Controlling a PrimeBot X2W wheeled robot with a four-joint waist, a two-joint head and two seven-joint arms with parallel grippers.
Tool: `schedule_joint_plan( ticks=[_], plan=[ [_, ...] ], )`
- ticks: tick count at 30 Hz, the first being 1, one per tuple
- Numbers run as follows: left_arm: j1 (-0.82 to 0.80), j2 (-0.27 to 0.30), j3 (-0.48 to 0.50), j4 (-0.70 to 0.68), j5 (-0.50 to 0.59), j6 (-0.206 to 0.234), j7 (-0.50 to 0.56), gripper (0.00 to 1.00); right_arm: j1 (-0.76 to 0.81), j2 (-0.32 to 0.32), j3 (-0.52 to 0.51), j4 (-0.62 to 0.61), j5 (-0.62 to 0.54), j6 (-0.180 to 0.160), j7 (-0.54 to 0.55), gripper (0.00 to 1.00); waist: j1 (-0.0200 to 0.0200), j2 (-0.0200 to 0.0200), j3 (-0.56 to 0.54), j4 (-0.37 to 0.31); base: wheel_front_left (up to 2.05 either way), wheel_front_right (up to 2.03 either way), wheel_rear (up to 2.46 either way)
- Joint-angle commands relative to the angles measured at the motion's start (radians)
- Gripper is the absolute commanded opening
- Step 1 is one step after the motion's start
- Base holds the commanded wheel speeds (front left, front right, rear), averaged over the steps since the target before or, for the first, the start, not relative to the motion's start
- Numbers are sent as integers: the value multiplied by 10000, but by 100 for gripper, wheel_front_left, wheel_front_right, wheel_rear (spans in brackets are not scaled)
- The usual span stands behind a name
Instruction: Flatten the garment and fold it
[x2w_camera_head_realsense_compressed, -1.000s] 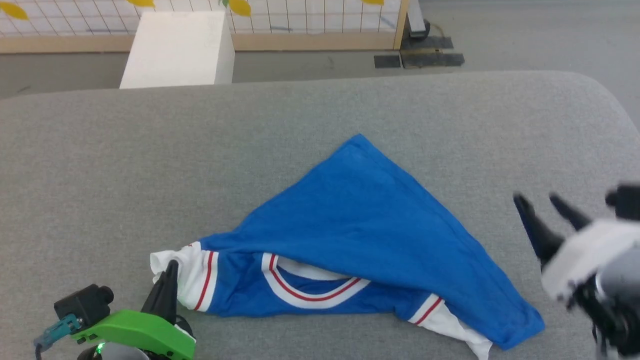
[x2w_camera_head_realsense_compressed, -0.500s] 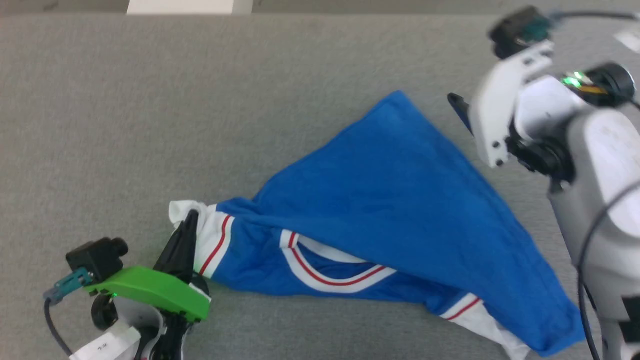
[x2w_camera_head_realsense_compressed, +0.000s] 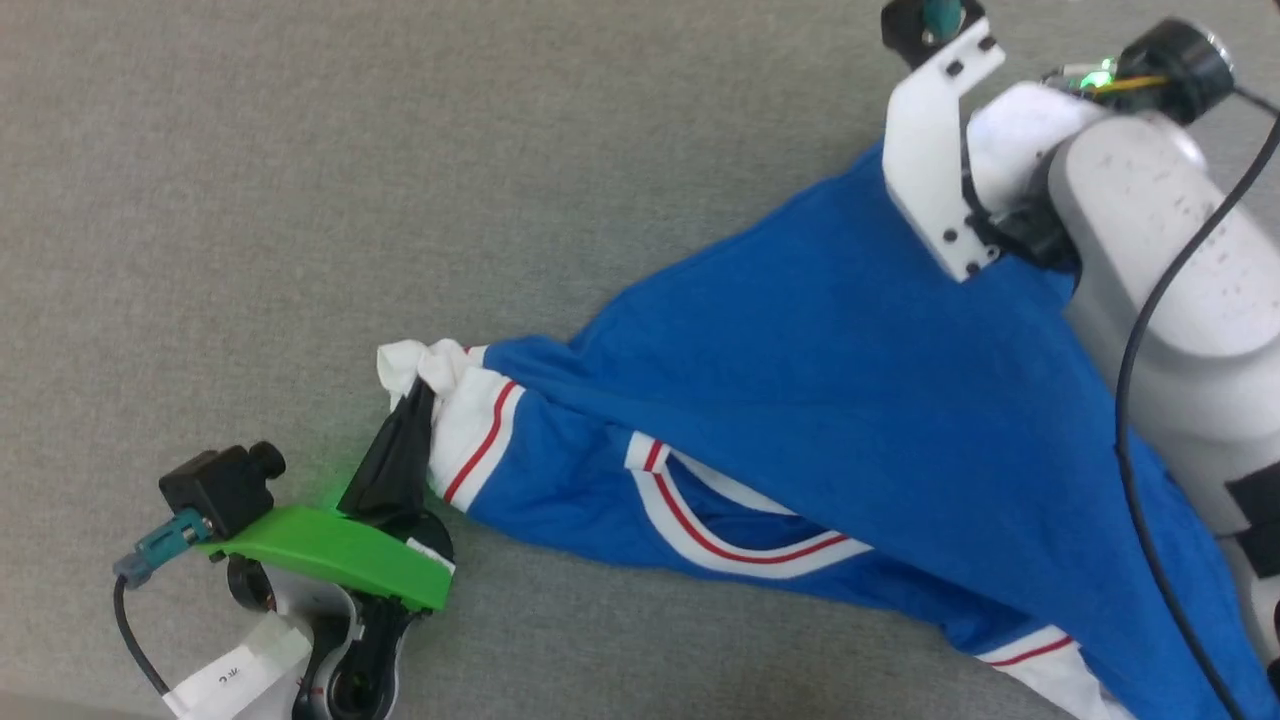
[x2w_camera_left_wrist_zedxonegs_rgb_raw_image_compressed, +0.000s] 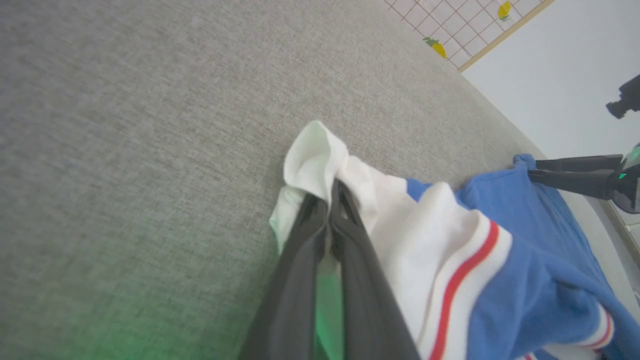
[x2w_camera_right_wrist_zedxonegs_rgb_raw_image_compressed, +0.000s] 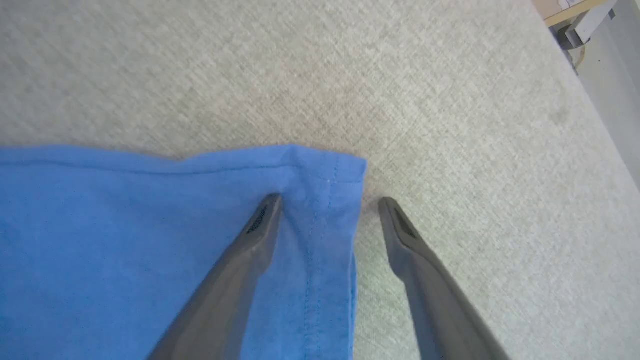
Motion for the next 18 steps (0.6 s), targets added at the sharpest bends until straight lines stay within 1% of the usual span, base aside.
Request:
schedule_joint_plan(
  ticks=[1,2,3,4,7,10,11,14,18],
  plan=[
    [-72,4,-10,244,-73,2,2,0,209,-8,225,368,193,-13,177,100,0,0,266,227,0,0,0],
    [-82,12,1,298,-75,-4,-14,0,191,7,235,471,354,-13,254,44,0,0,229,182,0,0,0],
    [-92,20,8,333,-74,-6,-24,0,165,32,241,499,473,-13,242,9,0,0,180,137,0,0,0],
    [-86,52,7,414,-59,-14,-47,0,87,-8,186,528,819,-13,93,0,0,0,-108,-29,0,0,0],
    [-27,104,1,442,-20,22,-53,0,127,-101,-71,366,1126,-13,-338,0,0,0,-537,-222,0,0,0],
    [43,178,-62,424,44,90,33,0,419,-482,-256,-205,1396,-13,-1115,0,0,0,-1095,-366,0,0,0],
    [66,200,-82,418,66,115,60,0,609,-584,-473,-399,1555,-13,-1371,0,0,0,-1285,-407,0,0,0],
    [247,259,-94,367,90,255,126,0,1595,-932,-1365,-1260,2119,-13,-2040,0,0,0,-1942,-590,0,0,0],
    [598,260,-139,293,83,447,183,0,3742,-1264,-3088,-2851,2444,-13,-2621,0,0,0,-2777,-762,0,0,0]
  ],
)
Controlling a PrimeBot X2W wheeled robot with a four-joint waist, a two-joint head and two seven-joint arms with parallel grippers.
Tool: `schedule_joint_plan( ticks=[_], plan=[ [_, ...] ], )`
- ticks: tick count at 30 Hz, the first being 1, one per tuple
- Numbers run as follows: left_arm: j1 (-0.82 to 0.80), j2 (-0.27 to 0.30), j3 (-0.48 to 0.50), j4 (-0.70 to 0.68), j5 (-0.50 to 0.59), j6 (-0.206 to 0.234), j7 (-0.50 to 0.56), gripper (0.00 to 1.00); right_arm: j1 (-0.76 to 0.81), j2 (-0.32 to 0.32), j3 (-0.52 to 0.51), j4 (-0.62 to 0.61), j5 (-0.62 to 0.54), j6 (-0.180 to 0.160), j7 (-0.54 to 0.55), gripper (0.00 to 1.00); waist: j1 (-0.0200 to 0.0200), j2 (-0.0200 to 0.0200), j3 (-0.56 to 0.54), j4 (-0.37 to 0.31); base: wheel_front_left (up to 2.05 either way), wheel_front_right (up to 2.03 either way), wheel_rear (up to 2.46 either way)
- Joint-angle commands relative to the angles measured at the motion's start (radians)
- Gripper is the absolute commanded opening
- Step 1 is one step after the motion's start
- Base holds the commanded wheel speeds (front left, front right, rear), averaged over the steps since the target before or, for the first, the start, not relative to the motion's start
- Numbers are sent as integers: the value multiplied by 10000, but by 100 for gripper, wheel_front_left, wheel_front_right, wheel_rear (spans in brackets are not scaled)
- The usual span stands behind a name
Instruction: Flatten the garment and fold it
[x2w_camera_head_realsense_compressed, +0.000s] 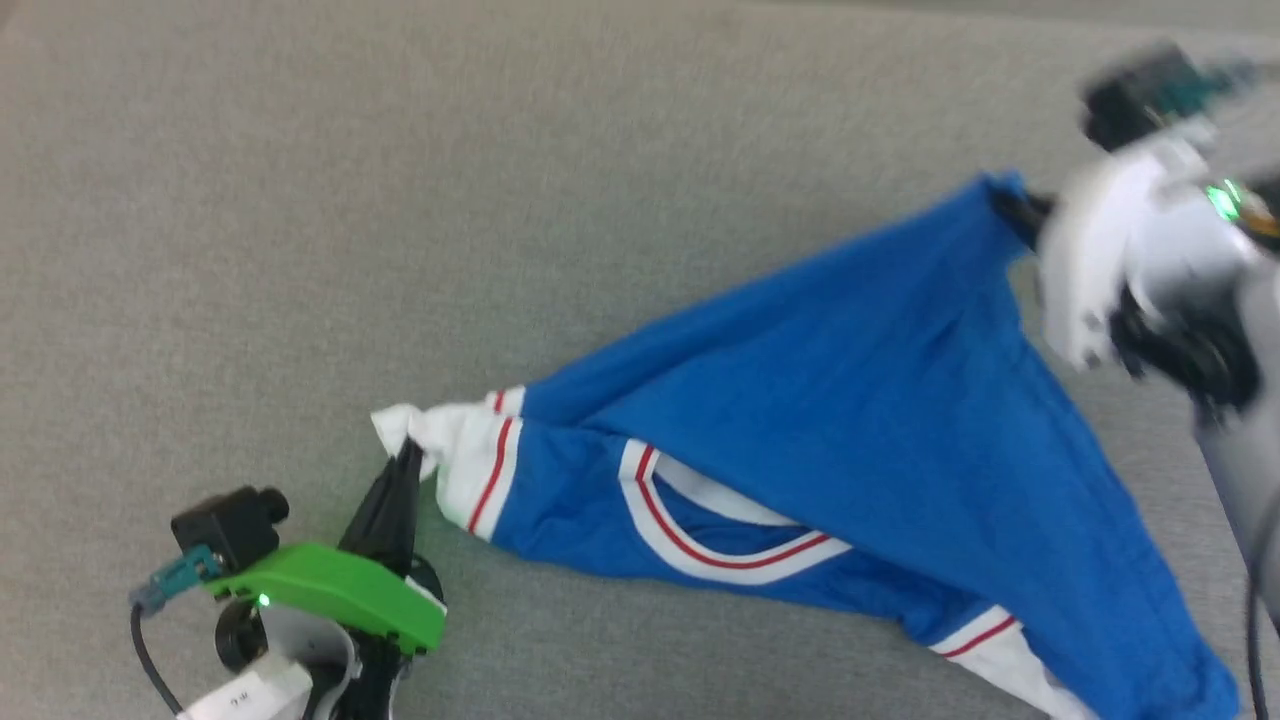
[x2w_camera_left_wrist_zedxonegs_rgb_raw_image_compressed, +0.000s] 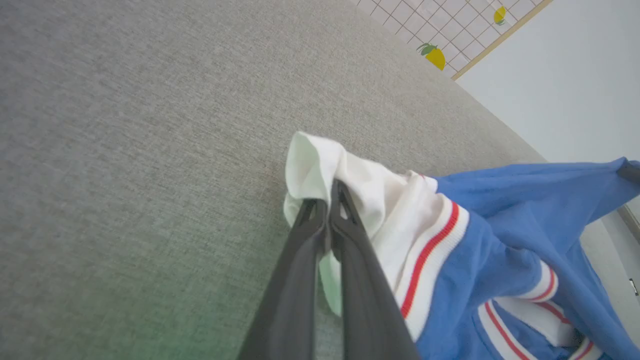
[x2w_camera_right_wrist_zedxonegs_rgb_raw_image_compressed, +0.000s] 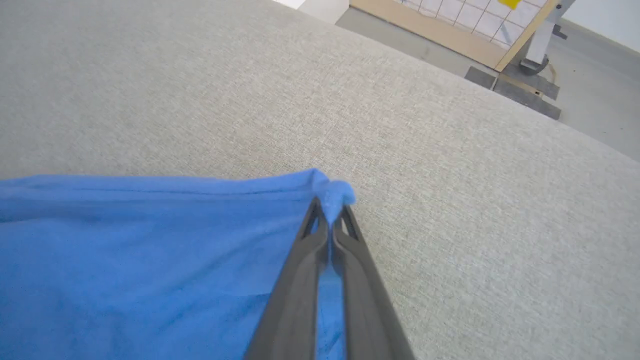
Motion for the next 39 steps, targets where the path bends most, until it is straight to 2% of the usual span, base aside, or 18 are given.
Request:
schedule_joint_plan(
  ticks=[1,5,9,14,18,22,23,30,33,39],
  plan=[
    [223,36,16,-18,40,104,17,0,1013,32,-643,-552,64,-13,-150,0,-1,0,-1256,-536,0,0,0],
    [611,39,13,-69,5,272,25,0,3799,767,-2489,-2268,-53,-13,-146,0,-1,0,-1782,-799,0,0,0],
    [959,44,-2,-146,-40,403,45,0,6447,2099,-3893,-3804,-203,-13,130,0,-1,0,-2149,-1040,0,0,0],
    [1401,70,29,-235,-124,520,8,0,8791,3289,-4379,-4737,99,-13,795,0,-1,0,-2710,-1308,0,0,0],
    [1562,44,109,-324,-338,415,-23,0,8937,3449,-4441,-4957,583,-13,1062,0,-1,0,-3079,-1450,0,0,0],
    [1050,305,156,-579,-441,178,297,0,8187,3462,-4578,-5194,1021,-13,1801,0,-1,0,-3311,-1499,0,0,0],
    [171,726,259,-773,-425,-15,735,0,7175,3110,-4618,-5300,1141,-13,2653,0,-1,0,-3313,-1528,0,0,0],
    [-3096,1830,520,-849,-364,-420,2227,0,3739,2219,-4543,-5075,878,-13,4392,0,-1,0,-2575,-1590,0,0,0],
    [-4749,2164,570,-401,-306,-589,2820,0,2163,2064,-4366,-4724,565,-13,4655,0,-1,0,-1981,-1588,0,0,0],
    [-8201,2580,586,854,123,-687,3660,0,-1210,2464,-4269,-3483,-384,-13,4477,0,-1,0,-646,-1621,0,0,0]
  ],
)
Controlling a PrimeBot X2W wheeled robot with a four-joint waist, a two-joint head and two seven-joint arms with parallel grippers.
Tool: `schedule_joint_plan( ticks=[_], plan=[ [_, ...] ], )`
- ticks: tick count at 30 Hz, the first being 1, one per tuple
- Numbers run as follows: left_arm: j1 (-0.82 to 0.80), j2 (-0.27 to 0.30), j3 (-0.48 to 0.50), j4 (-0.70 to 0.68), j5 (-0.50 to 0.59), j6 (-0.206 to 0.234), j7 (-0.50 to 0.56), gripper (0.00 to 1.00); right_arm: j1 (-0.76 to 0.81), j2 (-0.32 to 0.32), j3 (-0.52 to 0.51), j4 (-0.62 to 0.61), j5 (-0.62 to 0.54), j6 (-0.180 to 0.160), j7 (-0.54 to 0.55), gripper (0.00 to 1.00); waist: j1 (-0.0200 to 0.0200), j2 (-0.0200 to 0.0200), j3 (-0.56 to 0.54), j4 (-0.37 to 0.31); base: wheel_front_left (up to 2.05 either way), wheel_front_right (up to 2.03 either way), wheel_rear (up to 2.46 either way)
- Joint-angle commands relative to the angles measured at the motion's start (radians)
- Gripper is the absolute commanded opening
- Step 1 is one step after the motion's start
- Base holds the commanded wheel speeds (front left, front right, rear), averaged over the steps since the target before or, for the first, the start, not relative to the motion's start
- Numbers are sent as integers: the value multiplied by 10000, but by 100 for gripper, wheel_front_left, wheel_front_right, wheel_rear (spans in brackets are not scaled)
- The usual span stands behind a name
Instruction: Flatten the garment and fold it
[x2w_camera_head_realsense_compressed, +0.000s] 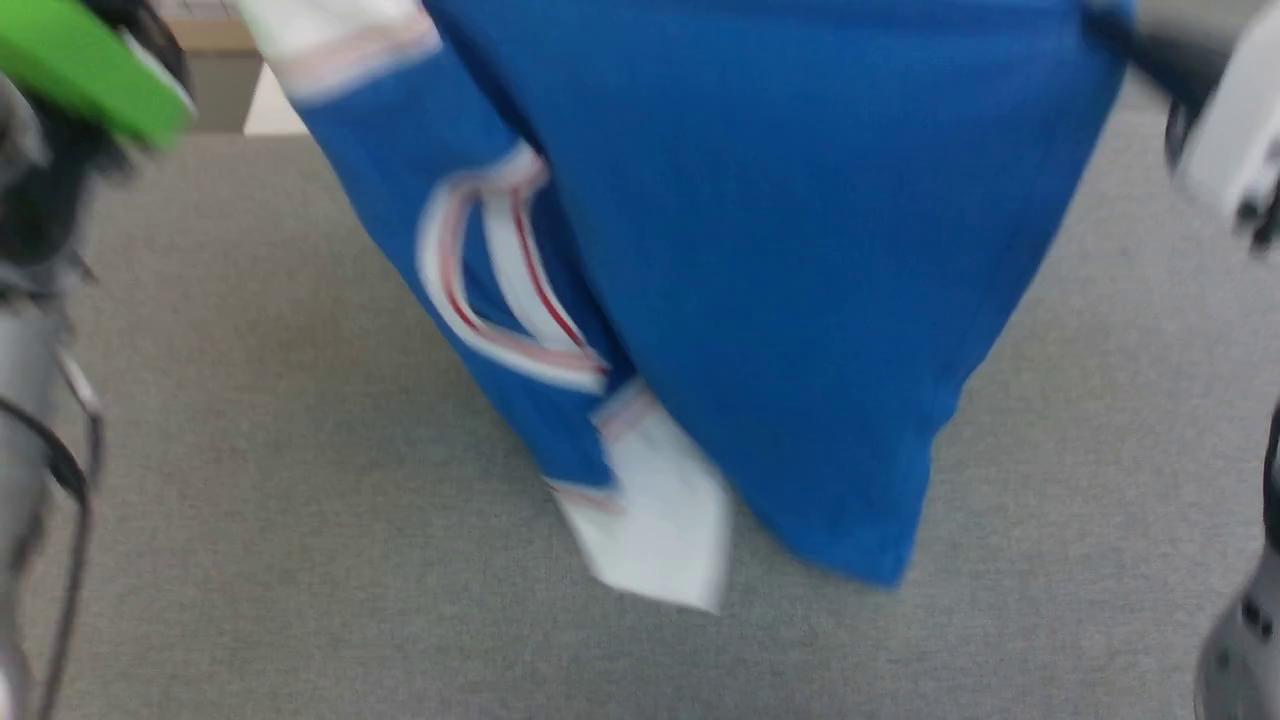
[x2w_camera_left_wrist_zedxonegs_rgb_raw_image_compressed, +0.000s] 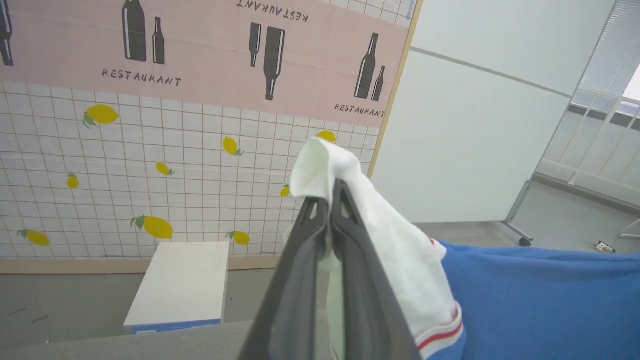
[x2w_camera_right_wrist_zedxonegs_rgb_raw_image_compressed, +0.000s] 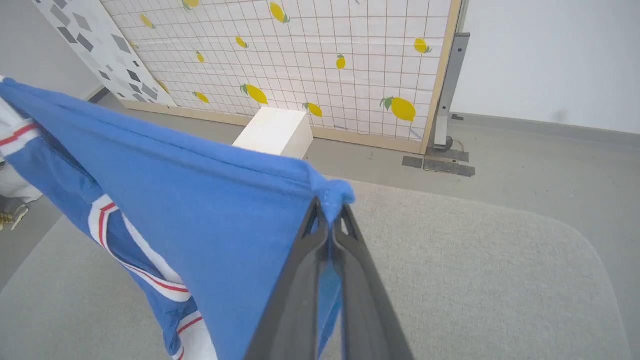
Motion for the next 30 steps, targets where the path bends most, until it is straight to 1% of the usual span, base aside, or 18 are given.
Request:
schedule_joint_plan(
  ticks=[1,2,5,9,12,13,16,18,21,27,30],
  plan=[
    [-849,263,-52,271,339,-50,116,0,-790,124,-6,367,-344,-13,-217,0,0,0,1227,-33,0,0,0],
    [-1320,387,-156,453,574,-82,228,0,-1294,197,32,616,-551,-13,-380,0,0,0,1403,-47,0,0,0],
    [-2967,578,-167,1109,1058,7,373,0,-2923,457,157,1564,-1210,-13,-1086,0,0,0,2019,-163,0,0,0],
    [-4802,656,-178,1946,1692,178,165,0,-4690,811,95,2776,-1970,-13,-2129,0,0,0,2646,-291,0,0,0],
    [-5899,657,-108,2449,2162,390,-353,0,-5780,984,-77,3544,-2464,-13,-3034,0,0,0,2988,-396,0,0,0],
    [-6282,643,-43,2618,2343,515,-668,0,-6160,1028,-205,3812,-2621,-13,-3420,0,0,0,3104,-427,0,0,0],
    [-7099,720,-58,3015,2934,649,-1535,0,-7039,1085,-407,4399,-3093,-13,-4516,0,0,0,3395,-502,0,0,0],
    [-7462,686,2,3356,3099,709,-2041,0,-7506,1097,-471,4783,-3203,-13,-5206,0,0,0,3580,-521,0,0,0],
    [-7769,680,6,3947,3209,633,-2491,0,-7992,1101,-402,5418,-3230,-13,-5959,0,0,0,3838,-534,0,0,0],
    [-7877,691,23,4766,3190,386,-3085,0,-8277,1103,-303,6271,-3159,-13,-6496,0,0,0,4367,-521,0,0,0],
    [-7771,638,-123,5109,3194,114,-3259,0,-8192,1104,-309,6478,-3077,-13,-6606,0,0,0,4551,-430,0,0,0]
  ],
)
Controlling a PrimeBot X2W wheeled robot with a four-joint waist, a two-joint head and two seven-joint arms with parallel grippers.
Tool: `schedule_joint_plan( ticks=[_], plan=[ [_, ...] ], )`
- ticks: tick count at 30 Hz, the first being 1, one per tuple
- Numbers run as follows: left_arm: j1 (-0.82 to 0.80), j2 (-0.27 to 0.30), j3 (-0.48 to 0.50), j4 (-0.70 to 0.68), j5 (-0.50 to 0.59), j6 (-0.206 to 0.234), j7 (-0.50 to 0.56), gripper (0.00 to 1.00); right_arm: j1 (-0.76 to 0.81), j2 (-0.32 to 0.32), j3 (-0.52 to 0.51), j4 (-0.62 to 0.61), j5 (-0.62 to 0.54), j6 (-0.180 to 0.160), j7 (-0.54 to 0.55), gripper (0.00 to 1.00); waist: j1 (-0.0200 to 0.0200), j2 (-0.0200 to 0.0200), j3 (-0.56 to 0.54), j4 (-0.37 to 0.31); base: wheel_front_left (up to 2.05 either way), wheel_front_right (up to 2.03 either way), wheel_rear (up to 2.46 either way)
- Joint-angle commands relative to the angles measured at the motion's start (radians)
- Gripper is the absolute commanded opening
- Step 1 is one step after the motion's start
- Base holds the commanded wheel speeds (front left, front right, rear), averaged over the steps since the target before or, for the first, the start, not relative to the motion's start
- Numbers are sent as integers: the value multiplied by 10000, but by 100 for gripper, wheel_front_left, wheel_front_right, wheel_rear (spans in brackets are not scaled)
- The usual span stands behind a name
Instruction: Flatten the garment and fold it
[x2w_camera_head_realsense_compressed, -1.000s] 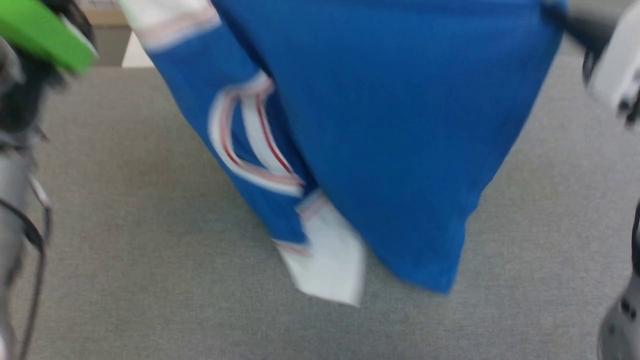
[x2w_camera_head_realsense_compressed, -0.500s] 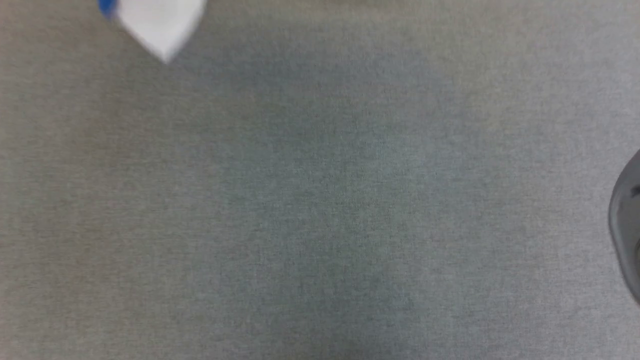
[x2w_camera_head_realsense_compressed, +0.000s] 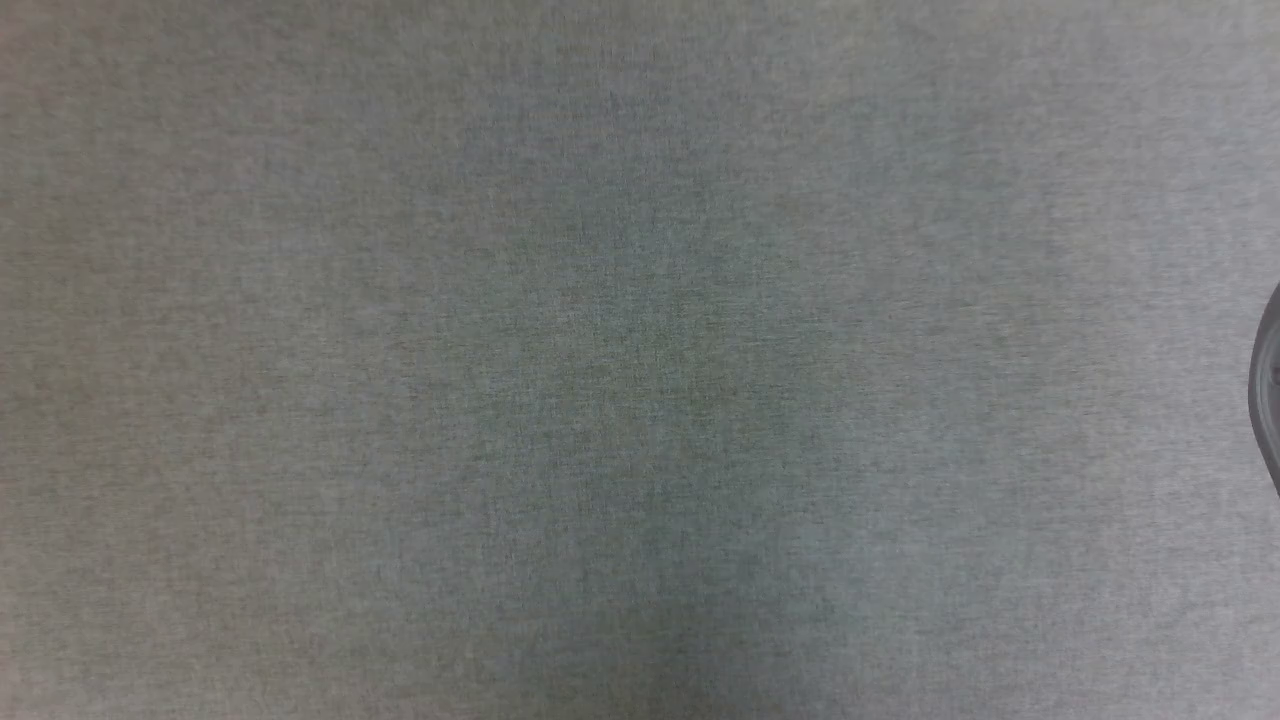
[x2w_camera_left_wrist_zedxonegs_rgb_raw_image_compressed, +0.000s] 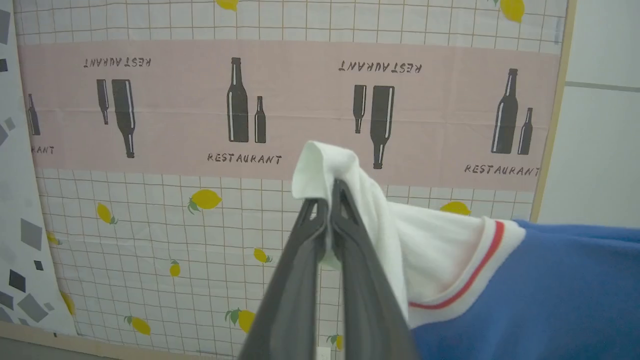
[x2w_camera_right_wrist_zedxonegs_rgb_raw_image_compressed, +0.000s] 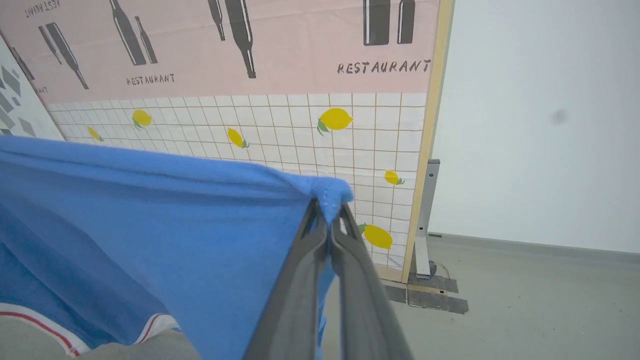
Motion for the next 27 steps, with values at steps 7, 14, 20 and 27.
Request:
schedule_joint_plan(
  ticks=[7,14,20,27],
  plan=[
    [967,6,-172,1010,-245,-694,-605,0,1266,-264,496,-236,791,-53,-4,0,-2,0,95,356,0,0,0],
    [2986,-186,-593,1154,-978,-1088,-1281,0,4239,-995,1267,-1805,2572,-53,427,0,-2,0,-900,735,0,0,0],
    [7014,-290,-1631,-945,-2175,-1120,-1699,0,9302,-1590,1067,-4366,3891,-53,1115,0,-2,0,-2709,1044,0,0,0],
    [10626,-74,-1916,-3023,-2794,-749,-1686,0,13076,-1254,116,-5763,4141,-53,1586,0,-2,0,-3912,1073,0,0,0]
  ],
)
